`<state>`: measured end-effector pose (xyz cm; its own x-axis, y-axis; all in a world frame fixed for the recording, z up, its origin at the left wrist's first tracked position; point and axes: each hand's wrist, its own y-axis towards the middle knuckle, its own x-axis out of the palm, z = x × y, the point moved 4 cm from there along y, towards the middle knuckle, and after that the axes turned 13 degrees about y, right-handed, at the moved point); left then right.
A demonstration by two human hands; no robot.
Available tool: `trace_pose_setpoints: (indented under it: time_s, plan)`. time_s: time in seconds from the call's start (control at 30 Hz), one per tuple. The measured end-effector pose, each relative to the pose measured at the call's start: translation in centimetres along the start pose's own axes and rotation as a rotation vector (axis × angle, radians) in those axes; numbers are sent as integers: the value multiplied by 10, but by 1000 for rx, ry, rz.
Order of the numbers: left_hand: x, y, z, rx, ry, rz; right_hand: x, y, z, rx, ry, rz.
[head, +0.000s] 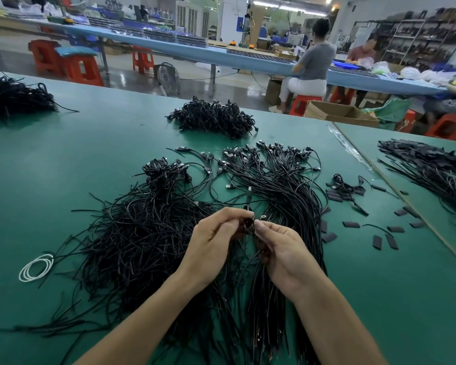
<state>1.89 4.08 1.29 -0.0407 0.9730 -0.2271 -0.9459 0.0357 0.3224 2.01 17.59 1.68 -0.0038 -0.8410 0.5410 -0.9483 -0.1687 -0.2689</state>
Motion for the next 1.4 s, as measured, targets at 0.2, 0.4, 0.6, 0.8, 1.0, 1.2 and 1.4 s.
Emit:
trace_pose_setpoints:
  time_s: [0.2,0.4,0.6,0.8,1.0,1.2,1.4]
  plan:
    - [1,5,-2,-46,-146,-8,1,0,8,23,31,-58]
    - [-7,5,0,94,91,-12,-7,-1,8,-35,3,-33]
    - [-4,-8,6,489,505,85,-8,-1,0,-72,-24,45]
    - [13,-22,-9,581,705,-85,-10,1,-10,-172,-142,39]
    - [12,-11,-7,135,422,-123,-3,-2,-5,-235,-281,-26]
    - [11,-3,-14,-353,-397,-133,4,-5,-2,-178,-353,-104]
    - [8,4,-12,-467,-694,-32,-1,-5,8,-89,-383,-67]
